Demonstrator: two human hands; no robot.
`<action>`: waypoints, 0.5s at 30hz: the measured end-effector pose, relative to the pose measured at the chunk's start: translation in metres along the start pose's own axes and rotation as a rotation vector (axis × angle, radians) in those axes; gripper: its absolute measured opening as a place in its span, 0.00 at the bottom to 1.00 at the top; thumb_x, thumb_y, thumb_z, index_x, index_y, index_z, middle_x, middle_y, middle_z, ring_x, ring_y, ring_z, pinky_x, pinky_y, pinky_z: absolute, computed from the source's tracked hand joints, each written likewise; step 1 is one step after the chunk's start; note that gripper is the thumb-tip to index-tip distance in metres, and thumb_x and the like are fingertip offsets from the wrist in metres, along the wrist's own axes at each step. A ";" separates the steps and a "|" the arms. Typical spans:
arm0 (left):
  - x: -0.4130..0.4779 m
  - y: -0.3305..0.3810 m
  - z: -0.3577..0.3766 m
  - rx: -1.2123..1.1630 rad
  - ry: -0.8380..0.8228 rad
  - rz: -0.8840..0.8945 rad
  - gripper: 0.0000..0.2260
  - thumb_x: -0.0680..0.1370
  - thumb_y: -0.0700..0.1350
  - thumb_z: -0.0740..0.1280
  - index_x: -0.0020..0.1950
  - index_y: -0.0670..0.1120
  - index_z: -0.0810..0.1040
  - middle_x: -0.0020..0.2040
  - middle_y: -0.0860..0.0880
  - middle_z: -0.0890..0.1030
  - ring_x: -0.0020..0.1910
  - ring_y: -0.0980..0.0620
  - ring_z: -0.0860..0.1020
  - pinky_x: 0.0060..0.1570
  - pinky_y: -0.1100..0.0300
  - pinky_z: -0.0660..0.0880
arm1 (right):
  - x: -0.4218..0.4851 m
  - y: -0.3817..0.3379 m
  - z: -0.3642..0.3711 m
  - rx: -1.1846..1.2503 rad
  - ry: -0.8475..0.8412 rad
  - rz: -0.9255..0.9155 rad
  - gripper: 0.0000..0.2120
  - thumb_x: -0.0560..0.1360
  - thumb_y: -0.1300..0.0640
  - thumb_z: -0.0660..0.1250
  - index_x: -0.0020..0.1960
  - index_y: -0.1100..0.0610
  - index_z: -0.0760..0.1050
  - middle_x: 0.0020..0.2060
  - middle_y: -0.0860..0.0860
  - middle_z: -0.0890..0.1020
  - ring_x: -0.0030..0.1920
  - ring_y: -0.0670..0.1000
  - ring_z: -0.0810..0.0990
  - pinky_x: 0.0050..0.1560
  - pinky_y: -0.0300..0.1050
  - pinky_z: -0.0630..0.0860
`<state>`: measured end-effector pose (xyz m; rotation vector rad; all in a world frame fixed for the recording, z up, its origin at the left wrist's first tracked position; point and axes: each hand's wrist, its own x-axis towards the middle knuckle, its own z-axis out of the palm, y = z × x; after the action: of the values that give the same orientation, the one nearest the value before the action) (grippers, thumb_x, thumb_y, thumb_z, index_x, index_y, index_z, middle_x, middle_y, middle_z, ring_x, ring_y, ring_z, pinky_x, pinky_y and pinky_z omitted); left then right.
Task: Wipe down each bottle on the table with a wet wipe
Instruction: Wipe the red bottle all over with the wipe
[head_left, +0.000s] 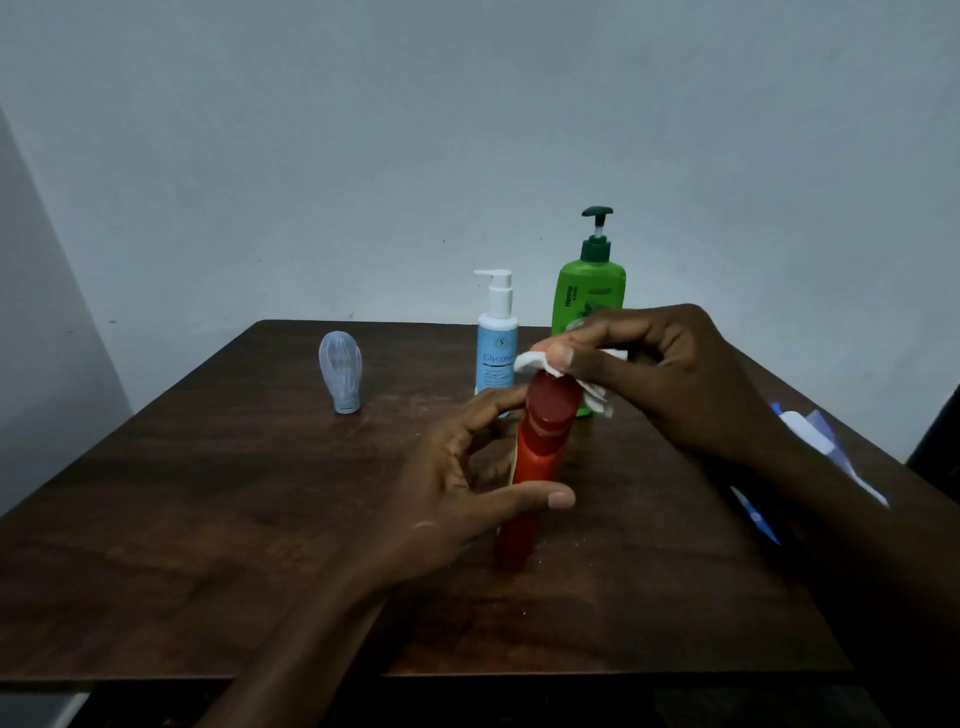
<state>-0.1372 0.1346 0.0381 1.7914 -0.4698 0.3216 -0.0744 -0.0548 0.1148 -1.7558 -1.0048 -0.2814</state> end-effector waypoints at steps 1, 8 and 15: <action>-0.001 0.000 -0.001 -0.008 -0.008 -0.003 0.32 0.70 0.42 0.79 0.73 0.48 0.72 0.69 0.52 0.77 0.70 0.53 0.74 0.67 0.48 0.74 | -0.002 0.001 0.003 0.129 0.029 0.072 0.09 0.70 0.52 0.73 0.46 0.56 0.87 0.44 0.61 0.86 0.48 0.63 0.84 0.54 0.64 0.77; -0.005 0.000 0.000 0.005 0.042 0.018 0.21 0.78 0.50 0.70 0.71 0.58 0.72 0.67 0.58 0.77 0.69 0.59 0.74 0.65 0.59 0.74 | -0.014 0.003 0.029 0.573 0.207 0.353 0.12 0.68 0.53 0.71 0.49 0.57 0.85 0.47 0.55 0.88 0.49 0.50 0.86 0.49 0.42 0.84; -0.006 0.002 0.001 -0.105 0.097 -0.020 0.15 0.80 0.47 0.64 0.67 0.55 0.74 0.61 0.60 0.82 0.62 0.61 0.79 0.55 0.67 0.77 | -0.036 0.013 0.056 0.329 0.508 0.187 0.11 0.70 0.51 0.72 0.52 0.49 0.84 0.45 0.46 0.88 0.49 0.43 0.86 0.48 0.35 0.80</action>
<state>-0.1433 0.1344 0.0364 1.6690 -0.3930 0.3621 -0.1019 -0.0256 0.0605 -1.3681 -0.4843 -0.3937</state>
